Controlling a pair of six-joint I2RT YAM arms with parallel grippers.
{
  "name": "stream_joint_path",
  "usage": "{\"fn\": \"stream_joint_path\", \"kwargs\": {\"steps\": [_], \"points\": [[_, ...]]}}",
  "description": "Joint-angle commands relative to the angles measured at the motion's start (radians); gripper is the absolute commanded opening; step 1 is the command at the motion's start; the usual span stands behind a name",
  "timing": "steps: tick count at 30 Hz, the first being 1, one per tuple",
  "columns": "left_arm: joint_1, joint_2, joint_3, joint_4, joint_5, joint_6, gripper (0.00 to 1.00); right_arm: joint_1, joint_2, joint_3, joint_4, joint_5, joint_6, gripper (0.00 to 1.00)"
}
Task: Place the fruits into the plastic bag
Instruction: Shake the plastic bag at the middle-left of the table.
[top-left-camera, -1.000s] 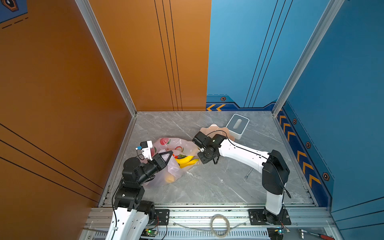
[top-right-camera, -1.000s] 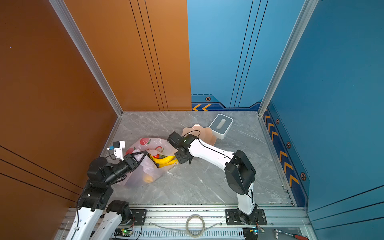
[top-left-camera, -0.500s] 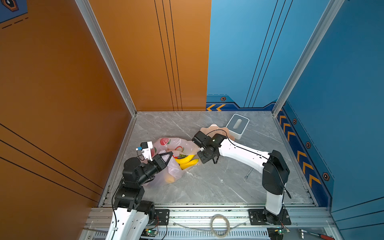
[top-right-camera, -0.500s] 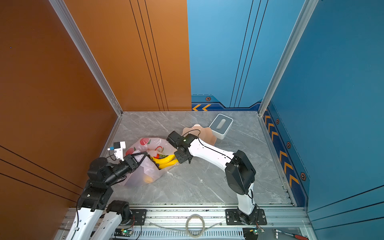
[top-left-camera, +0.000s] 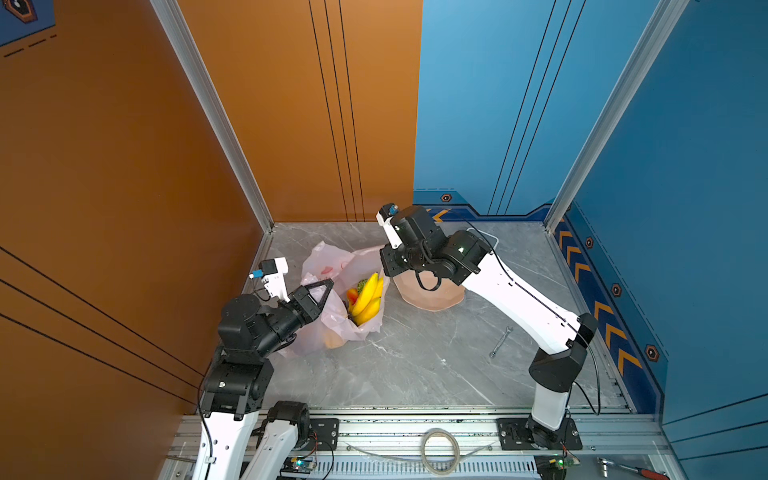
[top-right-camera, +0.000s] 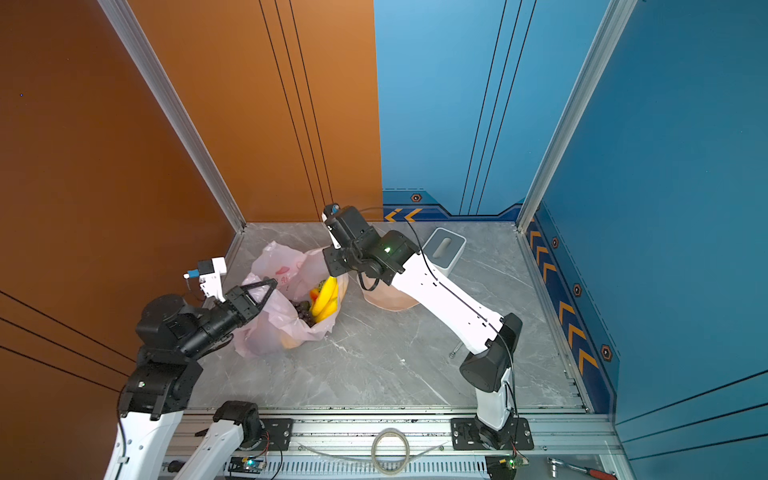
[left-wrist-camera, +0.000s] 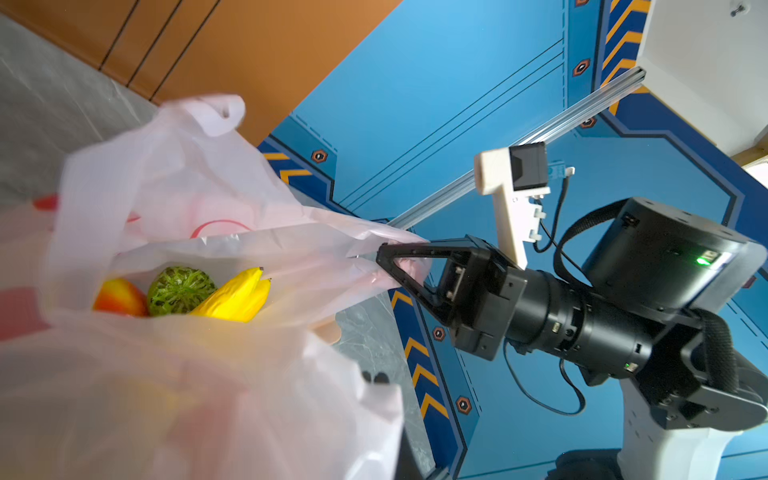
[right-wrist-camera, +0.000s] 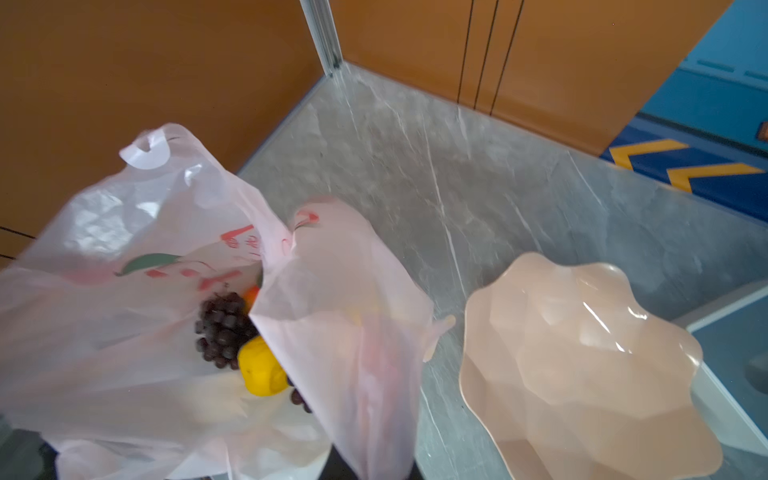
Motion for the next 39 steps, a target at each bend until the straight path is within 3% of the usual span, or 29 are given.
{"fn": "stream_joint_path", "kwargs": {"steps": [1,6,12,17,20,24,28,30,34,39], "points": [[0.010,0.022,0.122,-0.013,-0.039,0.068,0.00,-0.010,0.038,0.112,0.010,-0.066,0.010,0.00],[0.012,0.040,0.246,-0.069,-0.116,0.097,0.00,-0.026,0.053,0.194,0.035,-0.116,0.046,0.00],[0.012,-0.023,0.296,-0.042,-0.235,0.095,0.00,-0.057,0.048,0.202,0.094,-0.156,0.085,0.00],[0.011,0.045,0.381,-0.355,-0.410,0.165,0.00,-0.077,0.032,0.193,0.133,-0.136,0.105,0.00],[0.012,0.097,0.356,-0.390,-0.340,0.150,0.00,-0.057,0.041,0.200,0.194,-0.238,0.113,0.00],[0.012,0.074,0.295,-0.304,-0.325,0.111,0.00,0.012,0.092,0.311,0.209,-0.375,0.071,0.00],[0.014,0.085,0.293,-0.300,-0.316,0.115,0.00,0.050,0.084,0.334,0.279,-0.380,0.060,0.00],[0.014,0.081,0.267,-0.276,-0.305,0.098,0.00,0.027,0.097,0.334,0.303,-0.347,0.112,0.00],[0.018,0.062,0.205,-0.225,-0.294,0.069,0.00,-0.034,0.178,0.360,0.391,-0.558,0.299,0.00],[0.043,0.027,0.185,-0.228,-0.330,0.085,0.00,-0.117,0.150,0.254,0.338,-0.403,0.327,0.00]]}}
